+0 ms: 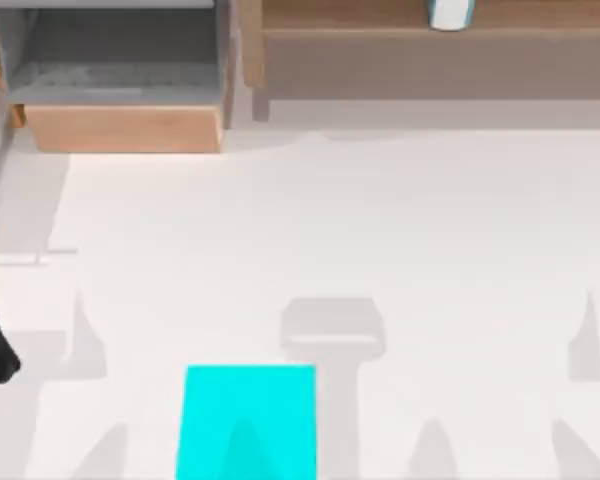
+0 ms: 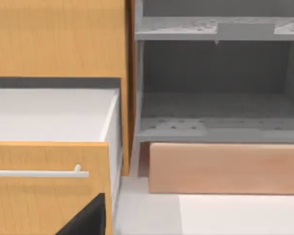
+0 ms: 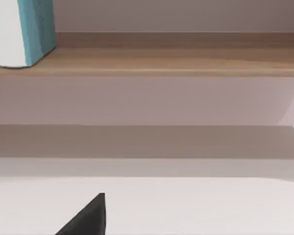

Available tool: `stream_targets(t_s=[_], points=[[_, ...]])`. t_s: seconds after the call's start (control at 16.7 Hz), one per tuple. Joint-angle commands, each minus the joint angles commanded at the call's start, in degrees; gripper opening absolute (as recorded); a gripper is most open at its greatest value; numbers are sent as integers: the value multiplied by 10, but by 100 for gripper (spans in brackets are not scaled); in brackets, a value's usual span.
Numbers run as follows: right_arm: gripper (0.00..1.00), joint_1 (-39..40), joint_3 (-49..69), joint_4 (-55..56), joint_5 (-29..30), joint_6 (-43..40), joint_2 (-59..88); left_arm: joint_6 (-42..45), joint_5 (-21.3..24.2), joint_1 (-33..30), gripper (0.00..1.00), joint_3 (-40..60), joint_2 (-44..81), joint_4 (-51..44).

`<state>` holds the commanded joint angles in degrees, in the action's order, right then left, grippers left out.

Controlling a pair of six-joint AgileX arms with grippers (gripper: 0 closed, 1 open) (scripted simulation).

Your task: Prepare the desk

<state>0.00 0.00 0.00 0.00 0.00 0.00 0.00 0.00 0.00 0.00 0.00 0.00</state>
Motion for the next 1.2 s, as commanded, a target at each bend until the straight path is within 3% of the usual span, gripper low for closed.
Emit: stream_targets(t_s=[0.24,0.48,0.9,1.2], points=[[100,0,0,0,0,0,0,-6,-6,9,100,15,14,-8],[100,0,0,0,0,0,0,-21,-17,42,100,116,111,-72],[100,0,0,0,0,0,0,26,8,46,100,455,489,-268],[100,0,0,0,0,0,0,40,0,74,100,674,718,-377]])
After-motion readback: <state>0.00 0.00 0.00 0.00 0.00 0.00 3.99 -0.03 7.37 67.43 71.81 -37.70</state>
